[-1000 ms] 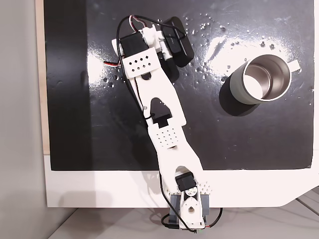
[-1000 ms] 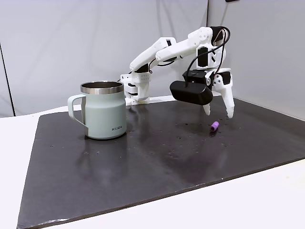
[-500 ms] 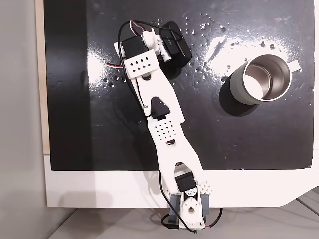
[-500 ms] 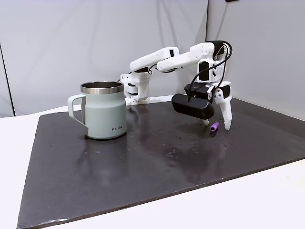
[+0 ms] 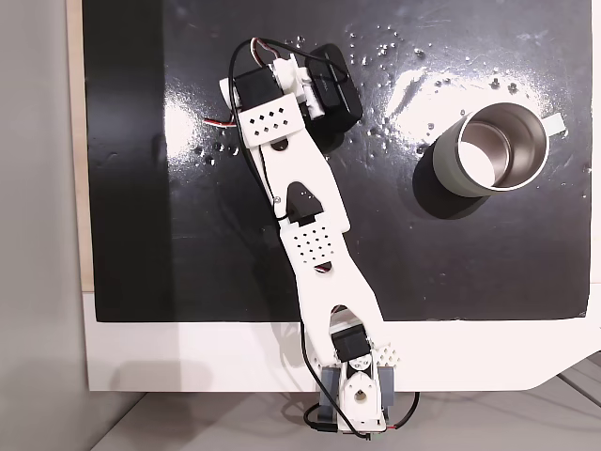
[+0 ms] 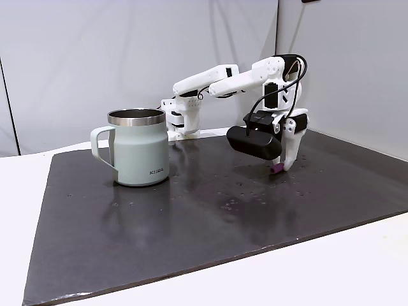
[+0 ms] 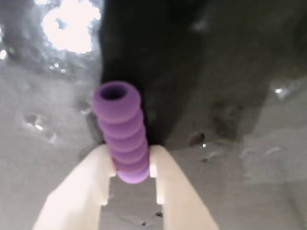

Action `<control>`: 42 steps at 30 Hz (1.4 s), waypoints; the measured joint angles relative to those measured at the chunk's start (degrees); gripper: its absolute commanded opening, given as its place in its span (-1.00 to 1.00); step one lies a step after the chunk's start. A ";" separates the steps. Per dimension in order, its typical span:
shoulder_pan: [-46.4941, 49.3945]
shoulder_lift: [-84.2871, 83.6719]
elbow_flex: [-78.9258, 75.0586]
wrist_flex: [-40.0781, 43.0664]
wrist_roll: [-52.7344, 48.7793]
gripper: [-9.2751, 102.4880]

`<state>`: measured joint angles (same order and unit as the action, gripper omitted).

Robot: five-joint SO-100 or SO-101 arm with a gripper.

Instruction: Grasp a pengrip and put it in the cup.

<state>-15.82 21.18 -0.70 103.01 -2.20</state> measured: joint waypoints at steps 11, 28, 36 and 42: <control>3.25 12.30 6.94 -0.44 2.90 -0.83; 20.13 53.09 27.42 0.00 -4.57 -0.84; 31.55 62.58 34.89 0.09 -13.80 -0.84; 36.83 66.01 41.75 0.09 -19.69 -0.84</control>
<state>21.01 87.19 41.04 103.10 -21.88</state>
